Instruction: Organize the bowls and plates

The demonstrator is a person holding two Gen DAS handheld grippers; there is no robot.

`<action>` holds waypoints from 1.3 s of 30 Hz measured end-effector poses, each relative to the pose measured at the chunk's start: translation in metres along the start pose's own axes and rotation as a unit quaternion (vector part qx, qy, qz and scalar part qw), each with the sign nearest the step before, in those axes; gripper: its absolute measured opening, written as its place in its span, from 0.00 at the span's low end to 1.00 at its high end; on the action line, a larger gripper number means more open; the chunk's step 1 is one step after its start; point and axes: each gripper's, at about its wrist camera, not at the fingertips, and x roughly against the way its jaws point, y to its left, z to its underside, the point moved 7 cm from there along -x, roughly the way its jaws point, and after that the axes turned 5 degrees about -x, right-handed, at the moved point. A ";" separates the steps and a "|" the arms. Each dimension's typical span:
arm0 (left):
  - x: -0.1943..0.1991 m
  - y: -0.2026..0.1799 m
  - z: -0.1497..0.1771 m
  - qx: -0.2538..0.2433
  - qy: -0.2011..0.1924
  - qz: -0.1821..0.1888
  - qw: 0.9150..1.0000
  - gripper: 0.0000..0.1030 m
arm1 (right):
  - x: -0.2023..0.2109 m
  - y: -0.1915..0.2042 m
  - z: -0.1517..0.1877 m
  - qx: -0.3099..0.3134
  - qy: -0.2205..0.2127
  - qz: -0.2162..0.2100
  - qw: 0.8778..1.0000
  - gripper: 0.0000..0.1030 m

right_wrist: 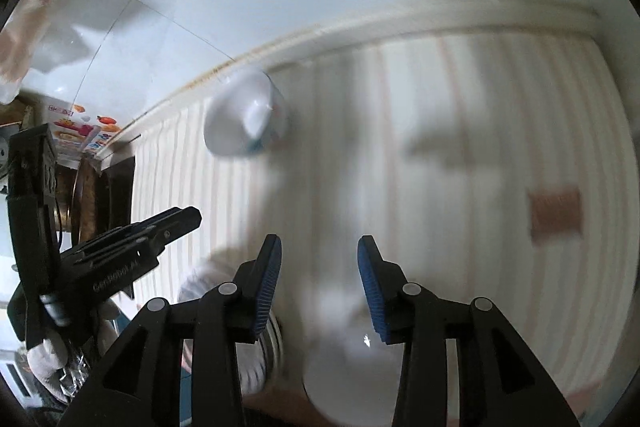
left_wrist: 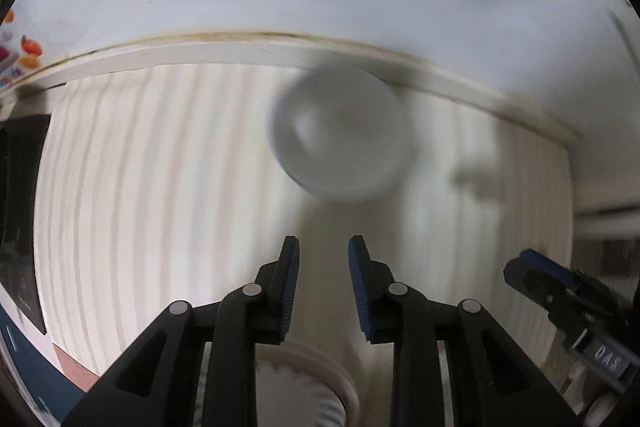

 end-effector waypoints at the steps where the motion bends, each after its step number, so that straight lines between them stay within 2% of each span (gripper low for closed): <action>1: -0.007 0.009 -0.012 0.008 0.000 -0.006 1.000 0.23 | -0.011 0.008 -0.012 0.006 -0.001 0.002 1.000 0.41; 4: -0.025 0.027 -0.037 0.024 0.005 -0.023 0.999 0.23 | -0.044 0.030 -0.048 0.021 0.004 0.007 1.000 0.41; 8: -0.049 0.042 -0.059 0.036 0.020 -0.018 0.999 0.23 | -0.081 0.045 -0.079 0.031 0.014 0.020 0.999 0.41; 11: -0.066 0.040 -0.064 0.028 0.036 -0.014 0.999 0.23 | -0.108 0.043 -0.091 0.023 0.028 0.037 0.999 0.41; 14: -0.084 0.041 -0.066 0.026 0.044 -0.007 0.999 0.22 | -0.126 0.042 -0.094 -0.002 0.043 0.022 0.999 0.41; 16: -0.092 0.043 -0.065 0.031 0.044 0.003 0.999 0.20 | -0.132 0.043 -0.094 -0.001 0.043 0.025 0.999 0.33; 17: -0.094 0.043 -0.065 0.032 0.044 0.006 0.999 0.16 | -0.134 0.044 -0.095 0.003 0.041 0.030 0.999 0.25; 18: -0.096 0.043 -0.063 0.031 0.043 0.008 0.999 0.16 | -0.135 0.044 -0.096 0.007 0.040 0.033 0.999 0.21; 23: -0.096 0.037 -0.055 0.020 0.035 0.017 0.999 0.15 | -0.139 0.045 -0.100 0.028 0.034 0.066 0.997 0.12; 27: -0.092 0.032 -0.052 0.003 0.026 0.013 1.000 0.14 | -0.141 0.047 -0.100 0.028 0.034 0.073 0.996 0.11; 33: -0.085 0.042 -0.047 0.004 0.020 0.015 1.000 0.14 | -0.143 0.050 -0.099 0.030 0.034 0.081 0.996 0.11; 39: -0.078 0.032 -0.050 -0.003 0.012 0.012 1.000 0.14 | -0.144 0.052 -0.096 0.030 0.039 0.083 0.995 0.11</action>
